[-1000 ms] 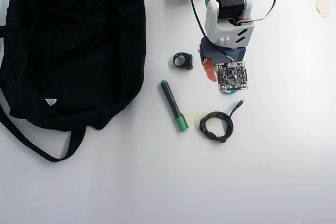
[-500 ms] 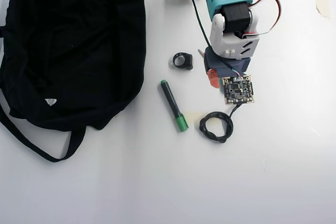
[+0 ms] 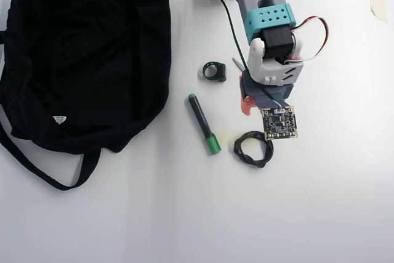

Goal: Put the cable into the black bag

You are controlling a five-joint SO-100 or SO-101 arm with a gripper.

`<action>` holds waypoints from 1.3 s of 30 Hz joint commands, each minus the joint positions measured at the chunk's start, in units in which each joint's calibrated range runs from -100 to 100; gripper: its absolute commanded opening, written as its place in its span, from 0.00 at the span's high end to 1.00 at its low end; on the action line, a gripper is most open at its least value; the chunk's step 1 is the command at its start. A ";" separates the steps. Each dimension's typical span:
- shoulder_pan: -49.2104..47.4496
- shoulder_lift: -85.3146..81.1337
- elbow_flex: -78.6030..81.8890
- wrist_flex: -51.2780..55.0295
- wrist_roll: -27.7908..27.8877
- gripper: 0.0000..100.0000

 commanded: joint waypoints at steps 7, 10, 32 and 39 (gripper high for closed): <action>-0.40 6.42 -14.77 5.63 -0.10 0.88; -0.40 8.74 -17.82 6.49 -0.10 0.88; -0.48 14.80 -22.50 6.40 -0.42 0.88; -0.78 14.80 -22.59 5.97 0.79 0.88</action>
